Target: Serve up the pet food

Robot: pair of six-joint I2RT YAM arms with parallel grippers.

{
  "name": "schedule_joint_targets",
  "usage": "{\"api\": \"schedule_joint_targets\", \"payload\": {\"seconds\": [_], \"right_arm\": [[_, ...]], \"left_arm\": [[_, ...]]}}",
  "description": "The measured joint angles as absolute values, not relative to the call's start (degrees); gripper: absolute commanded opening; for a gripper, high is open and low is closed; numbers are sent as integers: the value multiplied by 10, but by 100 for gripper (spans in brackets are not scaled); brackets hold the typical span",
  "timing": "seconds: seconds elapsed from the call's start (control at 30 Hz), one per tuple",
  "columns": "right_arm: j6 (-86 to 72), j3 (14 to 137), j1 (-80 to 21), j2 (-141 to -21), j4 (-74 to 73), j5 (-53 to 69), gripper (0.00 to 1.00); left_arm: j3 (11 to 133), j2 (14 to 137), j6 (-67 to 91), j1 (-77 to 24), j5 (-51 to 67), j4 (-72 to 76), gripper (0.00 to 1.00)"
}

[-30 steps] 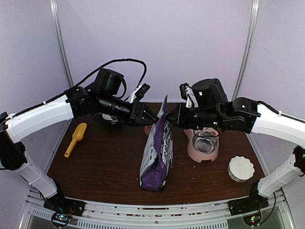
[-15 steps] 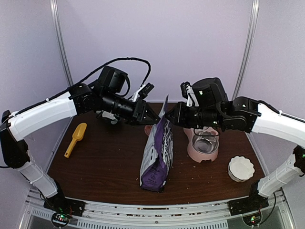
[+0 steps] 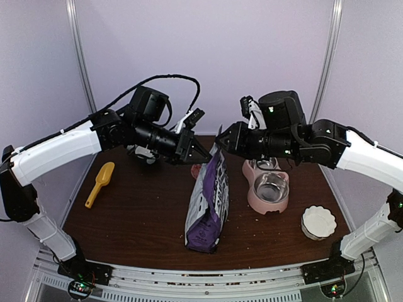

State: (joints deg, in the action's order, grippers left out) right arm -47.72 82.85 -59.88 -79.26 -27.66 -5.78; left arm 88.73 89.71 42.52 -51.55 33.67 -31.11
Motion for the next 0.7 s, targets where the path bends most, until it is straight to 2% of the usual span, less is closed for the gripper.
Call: {"api": "schedule_joint_targets", "payload": {"seconds": [0.3, 0.7], "right_arm": [[-481, 831, -599, -825, -285, -50, 18], [-509, 827, -609, -825, -283, -59, 15]], "left_arm": [[887, 897, 425, -517, 335, -311, 0], [884, 893, 425, -522, 312, -313, 0]]}}
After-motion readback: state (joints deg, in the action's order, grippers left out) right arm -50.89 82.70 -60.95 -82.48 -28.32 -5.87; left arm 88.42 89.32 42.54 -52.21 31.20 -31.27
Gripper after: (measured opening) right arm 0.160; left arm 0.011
